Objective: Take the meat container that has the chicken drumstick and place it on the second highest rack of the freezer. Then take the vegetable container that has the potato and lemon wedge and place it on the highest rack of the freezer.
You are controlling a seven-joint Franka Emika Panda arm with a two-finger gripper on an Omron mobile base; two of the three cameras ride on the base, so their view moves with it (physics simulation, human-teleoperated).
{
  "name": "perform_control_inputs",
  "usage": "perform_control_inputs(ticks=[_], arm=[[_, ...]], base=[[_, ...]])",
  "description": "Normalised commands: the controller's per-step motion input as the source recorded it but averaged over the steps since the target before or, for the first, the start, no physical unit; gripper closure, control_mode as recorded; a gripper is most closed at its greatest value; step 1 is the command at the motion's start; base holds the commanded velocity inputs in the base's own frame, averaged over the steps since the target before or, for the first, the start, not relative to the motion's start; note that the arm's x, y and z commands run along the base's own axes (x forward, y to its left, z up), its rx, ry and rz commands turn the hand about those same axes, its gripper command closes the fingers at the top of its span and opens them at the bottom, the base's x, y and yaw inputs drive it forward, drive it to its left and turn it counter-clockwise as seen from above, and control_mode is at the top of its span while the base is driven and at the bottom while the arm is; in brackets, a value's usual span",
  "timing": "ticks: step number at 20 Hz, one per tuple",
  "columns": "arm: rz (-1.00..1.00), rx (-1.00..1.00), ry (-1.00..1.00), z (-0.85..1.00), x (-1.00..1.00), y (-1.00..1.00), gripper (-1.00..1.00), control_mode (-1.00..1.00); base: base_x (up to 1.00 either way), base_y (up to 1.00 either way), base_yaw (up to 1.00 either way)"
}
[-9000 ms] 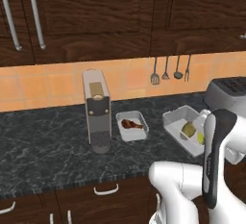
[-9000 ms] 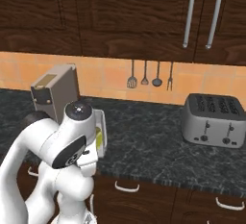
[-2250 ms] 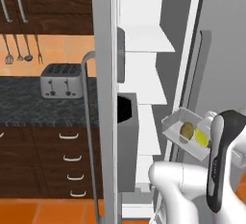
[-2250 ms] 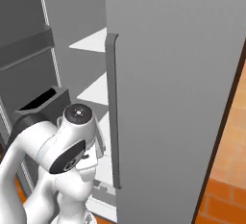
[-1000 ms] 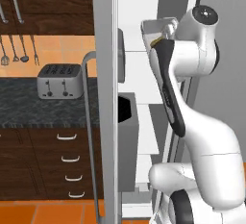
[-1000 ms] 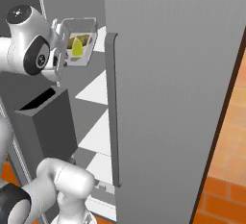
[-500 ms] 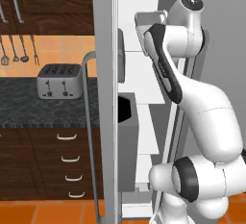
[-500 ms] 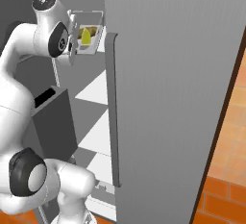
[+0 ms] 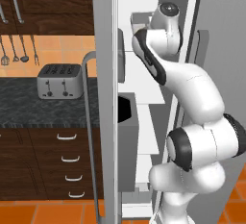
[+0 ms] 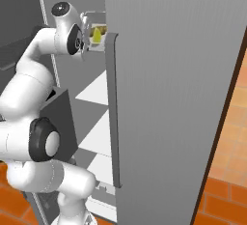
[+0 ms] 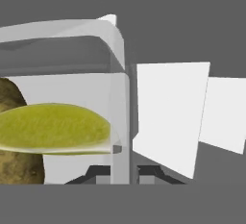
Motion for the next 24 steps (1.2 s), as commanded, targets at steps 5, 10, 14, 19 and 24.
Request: perform_control_inputs(ticks=[5,10,14,19,24], arm=[[-0.02,0.00,0.03,0.00,1.00,-0.16,1.00,-1.00],[0.00,-0.03,-0.06,-0.39,0.96,-0.07,-1.00,-1.00],[0.00,-0.05,-0.15,-0.38,0.00,-0.08,-1.00,-1.00],[-0.01,0.01,-0.39,-0.47,-1.00,-0.34,-1.00,-1.00],[0.00,0.00,-0.36,-0.85,-1.00,-0.42,-1.00,-1.00]], base=[[0.00,0.00,0.00],[0.00,0.00,0.00],[0.00,0.00,0.00],[0.00,0.00,0.00],[0.00,0.00,0.00]])
